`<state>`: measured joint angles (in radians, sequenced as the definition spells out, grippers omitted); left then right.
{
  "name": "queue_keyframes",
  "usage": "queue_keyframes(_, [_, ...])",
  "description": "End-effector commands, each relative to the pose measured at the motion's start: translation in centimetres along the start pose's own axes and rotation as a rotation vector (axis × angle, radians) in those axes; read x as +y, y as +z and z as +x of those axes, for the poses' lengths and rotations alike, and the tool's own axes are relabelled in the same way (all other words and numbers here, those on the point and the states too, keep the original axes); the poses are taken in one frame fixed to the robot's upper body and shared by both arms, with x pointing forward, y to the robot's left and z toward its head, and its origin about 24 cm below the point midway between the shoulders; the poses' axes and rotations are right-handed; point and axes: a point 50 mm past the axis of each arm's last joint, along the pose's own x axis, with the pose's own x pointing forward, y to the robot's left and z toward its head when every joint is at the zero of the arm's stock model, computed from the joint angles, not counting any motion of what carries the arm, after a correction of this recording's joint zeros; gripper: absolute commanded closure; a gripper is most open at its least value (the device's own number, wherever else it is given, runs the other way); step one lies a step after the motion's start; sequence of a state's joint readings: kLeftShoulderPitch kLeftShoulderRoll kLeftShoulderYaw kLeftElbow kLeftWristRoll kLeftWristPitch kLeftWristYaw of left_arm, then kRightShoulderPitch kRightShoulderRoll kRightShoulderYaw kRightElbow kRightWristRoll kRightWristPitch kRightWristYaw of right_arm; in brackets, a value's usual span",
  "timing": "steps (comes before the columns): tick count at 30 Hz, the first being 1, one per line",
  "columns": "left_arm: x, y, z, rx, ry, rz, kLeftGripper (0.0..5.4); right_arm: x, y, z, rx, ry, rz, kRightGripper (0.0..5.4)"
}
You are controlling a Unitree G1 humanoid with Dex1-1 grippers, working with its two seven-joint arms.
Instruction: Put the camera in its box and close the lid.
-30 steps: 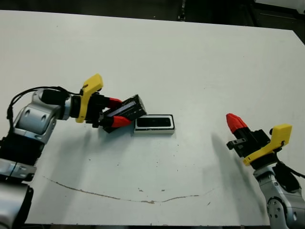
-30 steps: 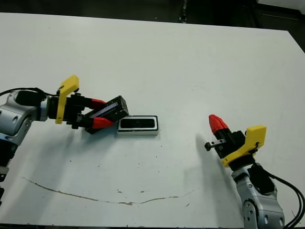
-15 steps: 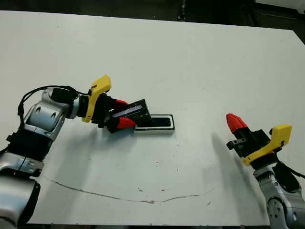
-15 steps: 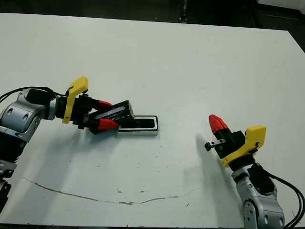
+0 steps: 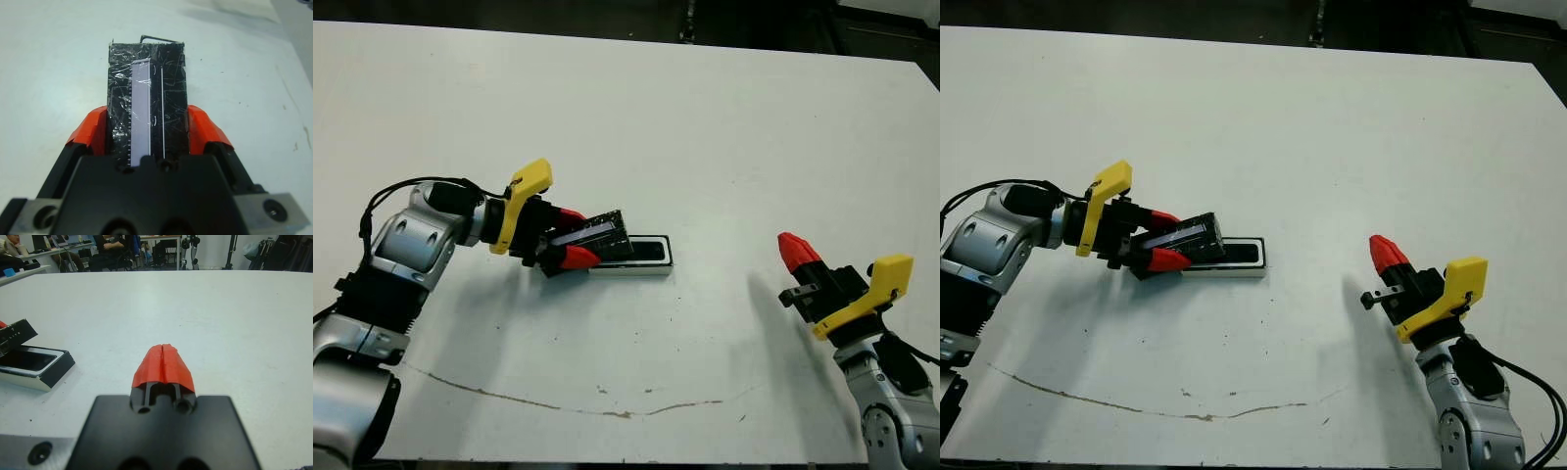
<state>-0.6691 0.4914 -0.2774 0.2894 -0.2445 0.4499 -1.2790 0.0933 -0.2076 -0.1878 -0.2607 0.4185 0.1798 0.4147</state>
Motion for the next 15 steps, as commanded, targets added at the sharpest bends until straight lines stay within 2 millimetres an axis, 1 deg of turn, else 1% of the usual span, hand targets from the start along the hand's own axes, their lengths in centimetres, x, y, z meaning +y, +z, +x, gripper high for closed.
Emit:
queue_keyframes(1, [-0.7,-1.1,0.9,0.001,-0.044,-0.04,2.25,-0.2,-0.1,-0.3,0.015,-0.001,0.0,5.4])
queue_keyframes(6, [-1.0,-1.4,1.2,-0.003,-0.051,-0.068,2.25,-0.3,-0.2,-0.3,0.017,-0.004,-0.009,5.4])
queue_keyframes(15, [-1.5,-1.7,2.1,0.028,-0.019,0.041,2.25,-0.4,-0.3,-0.4,0.021,-0.014,0.008,5.4])
